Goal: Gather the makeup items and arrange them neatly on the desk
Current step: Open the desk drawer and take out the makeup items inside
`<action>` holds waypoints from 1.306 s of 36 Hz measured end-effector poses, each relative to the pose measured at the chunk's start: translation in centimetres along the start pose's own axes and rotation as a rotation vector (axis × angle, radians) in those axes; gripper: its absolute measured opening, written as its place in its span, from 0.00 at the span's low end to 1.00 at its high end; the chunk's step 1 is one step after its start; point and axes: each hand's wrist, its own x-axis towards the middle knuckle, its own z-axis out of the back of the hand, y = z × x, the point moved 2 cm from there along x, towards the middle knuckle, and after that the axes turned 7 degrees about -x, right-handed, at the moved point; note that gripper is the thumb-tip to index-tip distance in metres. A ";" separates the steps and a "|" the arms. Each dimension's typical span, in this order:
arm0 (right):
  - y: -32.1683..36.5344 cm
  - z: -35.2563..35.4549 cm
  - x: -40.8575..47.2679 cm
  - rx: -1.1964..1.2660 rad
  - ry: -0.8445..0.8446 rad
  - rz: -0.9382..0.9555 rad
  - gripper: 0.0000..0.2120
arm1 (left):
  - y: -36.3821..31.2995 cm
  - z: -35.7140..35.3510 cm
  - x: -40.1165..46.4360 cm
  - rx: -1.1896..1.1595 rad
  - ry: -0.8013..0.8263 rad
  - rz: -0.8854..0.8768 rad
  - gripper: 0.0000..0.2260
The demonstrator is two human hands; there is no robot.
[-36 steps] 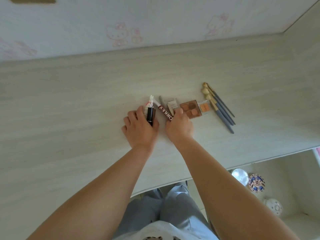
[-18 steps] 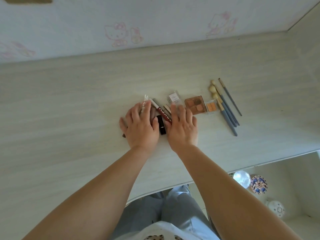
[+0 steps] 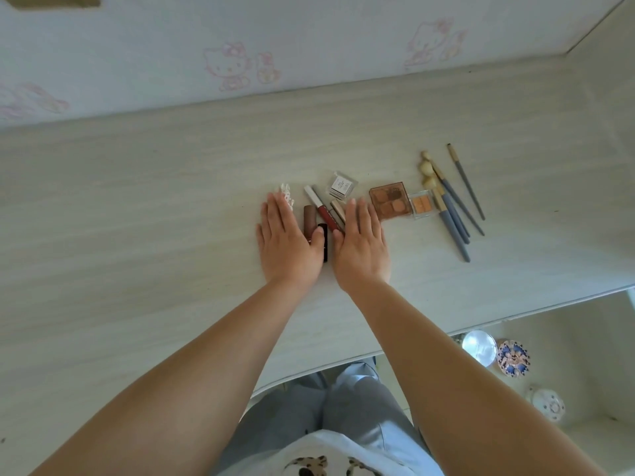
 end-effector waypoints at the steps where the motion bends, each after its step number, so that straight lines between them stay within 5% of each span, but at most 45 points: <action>1: -0.1 0.0 -0.1 -0.009 0.009 0.007 0.28 | 0.0 0.0 -0.1 0.014 0.006 -0.006 0.37; 14: -0.6 1.1 -1.0 0.058 0.004 0.050 0.26 | -0.1 0.9 -0.9 0.119 0.037 -0.068 0.35; 25: -4.6 2.4 -6.1 0.173 -0.413 0.097 0.15 | -2.8 -0.7 -5.8 0.226 0.038 -0.418 0.32; 29: -8.2 2.0 -8.3 0.204 -0.496 0.013 0.14 | -4.9 -3.0 -8.7 0.305 0.142 -0.736 0.29; 41: -21.6 -0.9 -16.8 0.250 -0.598 -0.426 0.13 | -11.4 -11.2 -16.5 0.170 0.450 -1.253 0.20; 47: -27.8 -4.4 -20.5 0.240 -0.229 -0.752 0.17 | -13.4 -16.6 -19.6 0.368 0.721 -1.152 0.21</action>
